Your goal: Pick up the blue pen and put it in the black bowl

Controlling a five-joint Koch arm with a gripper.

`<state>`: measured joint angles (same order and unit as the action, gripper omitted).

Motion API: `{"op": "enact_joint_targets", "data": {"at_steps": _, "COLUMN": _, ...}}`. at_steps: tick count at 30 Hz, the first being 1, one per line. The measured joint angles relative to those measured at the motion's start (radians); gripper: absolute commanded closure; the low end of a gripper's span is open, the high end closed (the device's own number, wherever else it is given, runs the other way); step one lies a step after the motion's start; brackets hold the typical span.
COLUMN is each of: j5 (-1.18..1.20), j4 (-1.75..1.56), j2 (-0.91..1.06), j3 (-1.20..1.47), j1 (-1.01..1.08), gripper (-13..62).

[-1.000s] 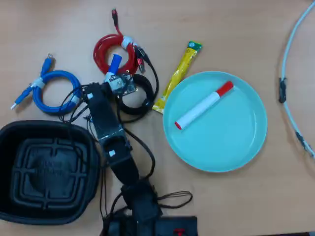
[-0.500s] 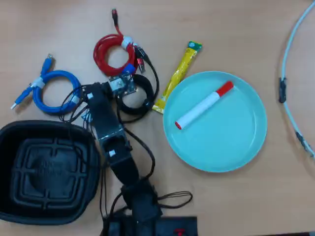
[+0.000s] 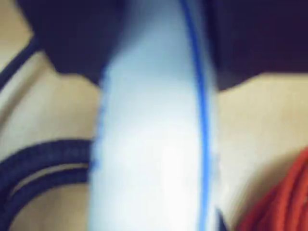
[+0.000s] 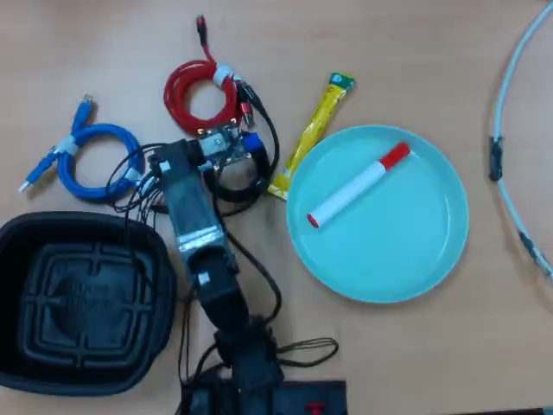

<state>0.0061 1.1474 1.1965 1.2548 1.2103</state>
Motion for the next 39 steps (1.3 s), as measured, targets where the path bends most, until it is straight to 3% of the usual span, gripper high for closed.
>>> {"op": "enact_joint_targets", "data": {"at_steps": 22, "j5": 0.044, "j4": 0.041, "j2": 0.391, "j3": 0.002, "j1": -0.020, "gripper": 55.7}}
{"op": "enact_joint_targets", "data": {"at_steps": 39, "j5": -0.103, "j4": 0.043, "j2": 0.603, "j3": 0.044, "j1": -0.575, "gripper": 55.8}}
